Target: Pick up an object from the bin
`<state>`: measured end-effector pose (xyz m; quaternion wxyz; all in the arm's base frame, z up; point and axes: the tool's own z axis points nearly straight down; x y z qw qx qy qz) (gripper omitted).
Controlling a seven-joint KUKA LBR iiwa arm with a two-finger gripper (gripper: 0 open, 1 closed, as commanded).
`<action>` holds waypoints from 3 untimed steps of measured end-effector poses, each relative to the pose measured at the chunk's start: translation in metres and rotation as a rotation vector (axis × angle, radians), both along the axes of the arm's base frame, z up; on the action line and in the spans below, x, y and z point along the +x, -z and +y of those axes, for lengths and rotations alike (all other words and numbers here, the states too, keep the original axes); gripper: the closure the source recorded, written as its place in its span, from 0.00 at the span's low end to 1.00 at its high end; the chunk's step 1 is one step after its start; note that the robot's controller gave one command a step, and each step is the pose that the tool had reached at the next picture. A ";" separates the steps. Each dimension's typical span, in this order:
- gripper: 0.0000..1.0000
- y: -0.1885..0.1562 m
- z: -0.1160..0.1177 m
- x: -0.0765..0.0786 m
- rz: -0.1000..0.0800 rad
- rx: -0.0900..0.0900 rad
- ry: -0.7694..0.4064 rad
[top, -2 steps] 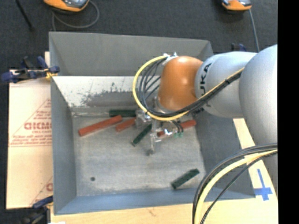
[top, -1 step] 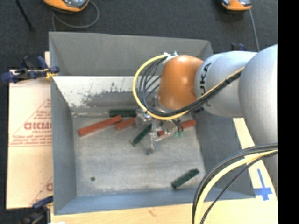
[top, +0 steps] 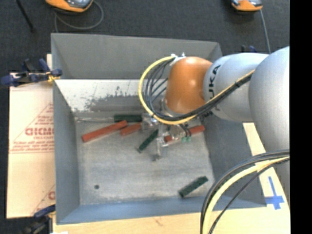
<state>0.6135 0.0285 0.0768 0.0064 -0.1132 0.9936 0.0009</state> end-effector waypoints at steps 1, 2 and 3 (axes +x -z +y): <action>1.00 0.000 0.000 0.000 0.000 0.000 0.002; 1.00 -0.014 0.000 0.002 0.002 0.000 0.004; 1.00 -0.032 0.000 0.004 0.002 0.000 0.007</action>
Offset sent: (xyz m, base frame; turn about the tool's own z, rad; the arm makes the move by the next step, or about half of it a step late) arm 0.0000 0.0000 0.0000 0.0000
